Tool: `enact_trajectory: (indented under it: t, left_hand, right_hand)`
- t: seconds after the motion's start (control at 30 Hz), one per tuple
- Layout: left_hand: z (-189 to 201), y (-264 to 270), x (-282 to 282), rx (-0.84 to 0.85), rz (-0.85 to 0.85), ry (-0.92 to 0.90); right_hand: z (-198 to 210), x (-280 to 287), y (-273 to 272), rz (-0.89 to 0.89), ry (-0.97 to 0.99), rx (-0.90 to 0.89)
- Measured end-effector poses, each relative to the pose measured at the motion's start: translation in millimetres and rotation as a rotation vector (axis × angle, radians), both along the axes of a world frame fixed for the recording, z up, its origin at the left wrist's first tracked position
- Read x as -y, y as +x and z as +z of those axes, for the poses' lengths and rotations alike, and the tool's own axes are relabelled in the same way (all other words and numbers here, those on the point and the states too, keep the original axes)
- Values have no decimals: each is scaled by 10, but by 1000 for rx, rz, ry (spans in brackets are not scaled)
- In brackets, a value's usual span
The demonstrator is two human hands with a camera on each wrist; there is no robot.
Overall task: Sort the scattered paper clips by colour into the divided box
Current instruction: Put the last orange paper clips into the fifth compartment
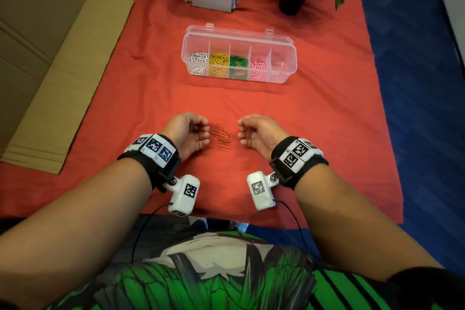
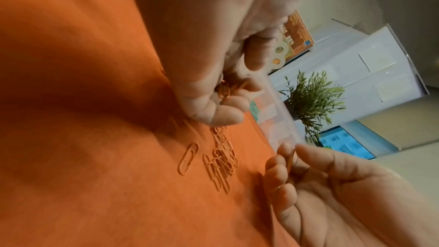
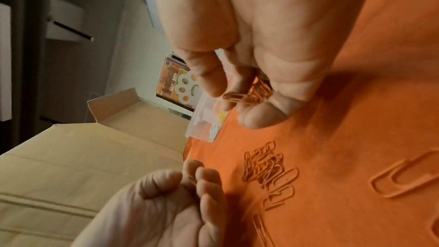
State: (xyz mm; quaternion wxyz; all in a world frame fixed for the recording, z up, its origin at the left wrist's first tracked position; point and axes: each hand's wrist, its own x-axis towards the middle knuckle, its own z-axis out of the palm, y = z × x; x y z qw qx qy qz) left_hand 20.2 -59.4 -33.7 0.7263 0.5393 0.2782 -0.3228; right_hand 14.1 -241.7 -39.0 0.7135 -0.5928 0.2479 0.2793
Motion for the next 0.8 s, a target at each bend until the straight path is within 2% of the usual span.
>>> enact_trajectory:
  t: [0.03, 0.1, 0.23, 0.33, 0.43, 0.57, 0.7, 0.8]
  left_hand:
    - [-11, 15, 20, -17, 19, 11]
    - [-66, 48, 72, 46, -27, 194]
    - [-156, 69, 109, 459, -451, 700]
    - [-162, 43, 102, 636, -709, 964]
    - [-212, 43, 61, 717, -711, 1017]
    - [-258, 19, 16, 720, -736, 1082]
    - [-296, 2, 30, 708, -777, 1103]
    - [-285, -3, 48, 777, -781, 1111]
  right_hand:
    - [-12, -9, 1, 19, -41, 5]
    - [-55, -46, 4, 180, -286, 74]
    - [-126, -173, -48, 570, -841, 366]
    - [-174, -269, -106, 675, -1003, 475]
    - [-209, -296, -162, 732, -1096, 528]
    - [-217, -204, -161, 721, -1121, 539]
    - [-158, -96, -74, 630, -943, 447]
    - [-106, 6, -28, 551, -823, 356]
